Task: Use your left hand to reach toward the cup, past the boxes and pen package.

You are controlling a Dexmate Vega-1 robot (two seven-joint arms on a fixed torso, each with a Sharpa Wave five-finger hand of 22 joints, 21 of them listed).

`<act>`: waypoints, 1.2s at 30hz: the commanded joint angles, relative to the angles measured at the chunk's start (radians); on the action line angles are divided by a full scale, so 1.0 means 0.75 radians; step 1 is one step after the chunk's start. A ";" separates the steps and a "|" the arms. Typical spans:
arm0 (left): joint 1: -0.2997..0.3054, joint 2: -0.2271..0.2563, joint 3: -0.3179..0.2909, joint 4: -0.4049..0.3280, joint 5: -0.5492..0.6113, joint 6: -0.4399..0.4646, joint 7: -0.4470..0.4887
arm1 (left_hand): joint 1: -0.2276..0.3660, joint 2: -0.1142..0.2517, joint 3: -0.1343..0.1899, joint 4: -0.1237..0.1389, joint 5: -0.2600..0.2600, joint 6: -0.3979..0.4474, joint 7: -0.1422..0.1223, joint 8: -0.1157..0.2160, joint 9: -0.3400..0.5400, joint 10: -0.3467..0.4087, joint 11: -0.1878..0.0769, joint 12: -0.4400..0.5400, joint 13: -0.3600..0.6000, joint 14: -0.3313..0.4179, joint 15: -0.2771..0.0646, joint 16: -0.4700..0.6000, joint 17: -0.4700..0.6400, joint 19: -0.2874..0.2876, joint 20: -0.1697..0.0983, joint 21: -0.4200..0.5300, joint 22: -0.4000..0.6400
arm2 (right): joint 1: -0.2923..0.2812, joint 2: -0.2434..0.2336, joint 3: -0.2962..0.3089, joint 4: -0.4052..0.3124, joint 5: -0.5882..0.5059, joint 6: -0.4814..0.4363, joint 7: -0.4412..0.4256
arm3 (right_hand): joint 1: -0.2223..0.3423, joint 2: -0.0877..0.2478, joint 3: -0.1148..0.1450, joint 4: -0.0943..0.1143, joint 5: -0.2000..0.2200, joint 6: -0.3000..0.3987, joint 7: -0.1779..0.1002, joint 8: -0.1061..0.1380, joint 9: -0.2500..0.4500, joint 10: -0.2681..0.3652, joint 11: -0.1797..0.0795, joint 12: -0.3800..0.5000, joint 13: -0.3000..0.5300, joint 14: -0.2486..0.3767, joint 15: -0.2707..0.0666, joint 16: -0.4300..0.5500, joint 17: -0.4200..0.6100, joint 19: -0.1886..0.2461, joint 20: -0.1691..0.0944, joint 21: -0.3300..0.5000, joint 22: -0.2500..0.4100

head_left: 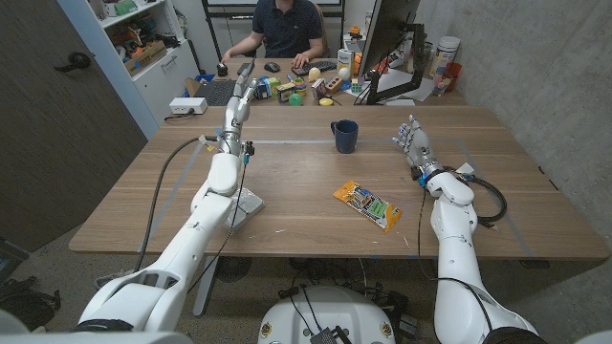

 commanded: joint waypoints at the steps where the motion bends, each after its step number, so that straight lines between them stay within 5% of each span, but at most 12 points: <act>1: -0.270 0.009 0.217 0.219 0.466 -0.139 0.461 | -0.007 -0.014 -0.013 0.002 -0.003 -0.056 -0.004 -0.012 0.003 -0.067 -0.006 -0.011 0.002 -0.043 0.003 -0.020 0.005 -0.016 0.027 -0.019 0.007 | -0.001 0.057 0.084 -0.016 -0.034 0.023 0.060 | -0.002 0.150 0.007 0.001 0.010 -0.012 0.004 0.008 0.006 -0.006 -0.001 0.010 0.006 -0.077 0.002 0.008 0.004 -0.043 -0.027 -0.002 0.007; 12: -0.485 -0.008 0.424 0.341 0.828 -0.064 0.802 | -0.014 -0.016 -0.025 0.002 -0.004 -0.100 -0.005 -0.015 0.004 -0.119 -0.013 -0.009 0.002 -0.082 -0.001 -0.042 0.007 -0.029 0.047 -0.038 0.008 | -0.002 0.074 0.129 -0.010 -0.027 0.024 0.081 | -0.003 0.148 0.005 0.001 0.010 -0.008 0.004 0.009 0.006 -0.002 -0.002 0.011 0.006 -0.076 0.002 0.008 0.004 -0.041 -0.026 -0.004 0.007; 16: -0.540 -0.016 0.472 0.363 0.901 -0.020 0.848 | -0.005 -0.013 -0.027 -0.005 -0.002 -0.106 -0.005 -0.007 0.006 -0.095 -0.018 0.009 0.002 -0.061 -0.026 -0.038 0.005 0.001 0.022 -0.037 0.007 | 0.000 0.075 0.144 -0.006 -0.025 0.031 0.086 | -0.003 0.147 0.004 0.000 0.011 -0.005 0.004 0.010 0.006 -0.001 -0.002 0.011 0.006 -0.075 0.003 0.008 0.003 -0.041 -0.024 -0.006 0.007; 26: -0.666 -0.061 0.550 0.464 0.996 0.066 0.847 | 0.025 -0.007 -0.025 -0.026 0.001 -0.084 -0.005 0.012 0.011 -0.065 -0.015 0.021 0.000 -0.039 -0.031 -0.040 0.002 0.034 0.069 -0.046 0.005 | -0.002 0.082 0.168 -0.018 -0.021 0.022 0.097 | -0.003 0.145 0.002 0.000 0.011 -0.001 0.004 0.011 0.006 0.004 0.000 0.012 0.006 -0.071 0.005 0.008 0.003 -0.040 -0.023 -0.008 0.007; 36: -0.777 -0.119 0.617 0.592 1.074 0.133 0.719 | 0.037 -0.007 -0.025 -0.035 0.002 -0.074 -0.005 0.018 0.012 -0.066 -0.023 0.019 -0.001 -0.048 -0.032 -0.048 0.002 0.044 0.100 -0.053 0.004 | -0.017 0.091 0.185 -0.043 -0.019 0.018 0.096 | -0.003 0.144 0.001 0.000 0.011 0.001 0.005 0.011 0.006 0.005 0.000 0.012 0.006 -0.071 0.009 0.008 0.003 -0.038 -0.018 -0.009 0.007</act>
